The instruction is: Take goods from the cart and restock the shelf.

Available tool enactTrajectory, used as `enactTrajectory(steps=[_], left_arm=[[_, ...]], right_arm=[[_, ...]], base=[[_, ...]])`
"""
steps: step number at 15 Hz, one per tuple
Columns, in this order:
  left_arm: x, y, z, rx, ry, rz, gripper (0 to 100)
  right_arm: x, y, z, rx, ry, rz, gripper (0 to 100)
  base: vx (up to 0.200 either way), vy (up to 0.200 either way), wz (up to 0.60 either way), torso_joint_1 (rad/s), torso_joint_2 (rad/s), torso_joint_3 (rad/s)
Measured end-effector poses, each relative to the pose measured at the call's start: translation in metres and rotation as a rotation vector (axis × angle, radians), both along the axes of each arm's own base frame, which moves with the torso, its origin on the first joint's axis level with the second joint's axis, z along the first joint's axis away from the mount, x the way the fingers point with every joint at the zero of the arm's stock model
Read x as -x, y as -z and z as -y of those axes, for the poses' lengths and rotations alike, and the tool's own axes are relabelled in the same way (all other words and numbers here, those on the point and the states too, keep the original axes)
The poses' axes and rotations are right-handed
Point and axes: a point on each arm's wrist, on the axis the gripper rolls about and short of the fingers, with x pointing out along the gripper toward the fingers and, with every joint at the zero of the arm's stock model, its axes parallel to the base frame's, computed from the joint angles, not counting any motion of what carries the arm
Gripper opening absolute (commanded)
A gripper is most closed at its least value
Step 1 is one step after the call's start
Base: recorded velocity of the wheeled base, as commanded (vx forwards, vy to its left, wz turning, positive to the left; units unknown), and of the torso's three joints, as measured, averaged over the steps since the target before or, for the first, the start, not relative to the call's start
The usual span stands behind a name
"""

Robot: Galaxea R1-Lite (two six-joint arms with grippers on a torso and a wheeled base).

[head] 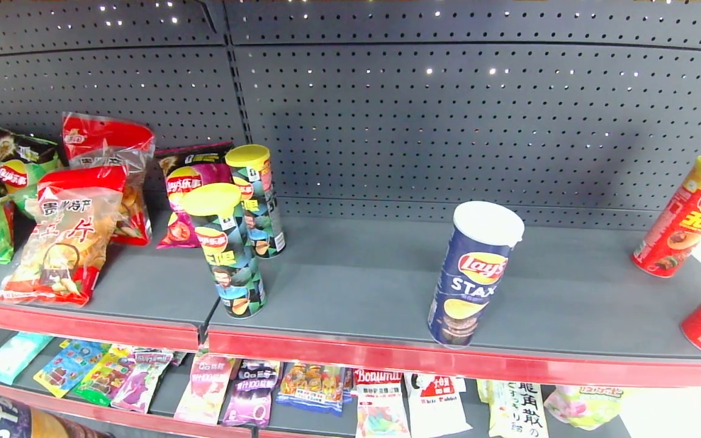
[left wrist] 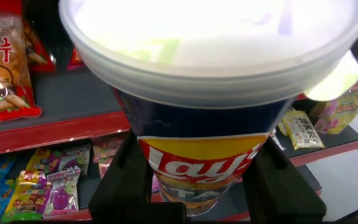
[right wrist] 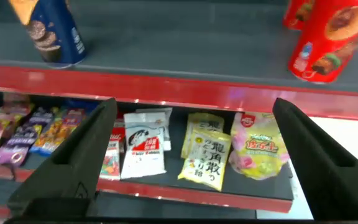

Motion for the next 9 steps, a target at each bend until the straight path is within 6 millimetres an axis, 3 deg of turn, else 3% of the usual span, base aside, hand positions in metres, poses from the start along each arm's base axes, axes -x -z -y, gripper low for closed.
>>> enactTrajectory(steps=[5, 9], left_arm=[[0.0009, 0.0015, -0.0001, 0.001, 0.004, 0.002, 0], [0.0012, 0.0014, -0.0002, 0.001, 0.003, 0.004, 0]], right_arm=[[0.0033, 0.0011, 0.0005, 0.003, 0.044, 0.042, 100], [0.0037, 0.0012, 0.0004, 0.004, 0.044, 0.046, 100]], base=[[0.000, 0.000, 0.00, 0.000, 0.00, 0.000], [0.000, 0.000, -0.60, 0.000, 0.00, 0.005]])
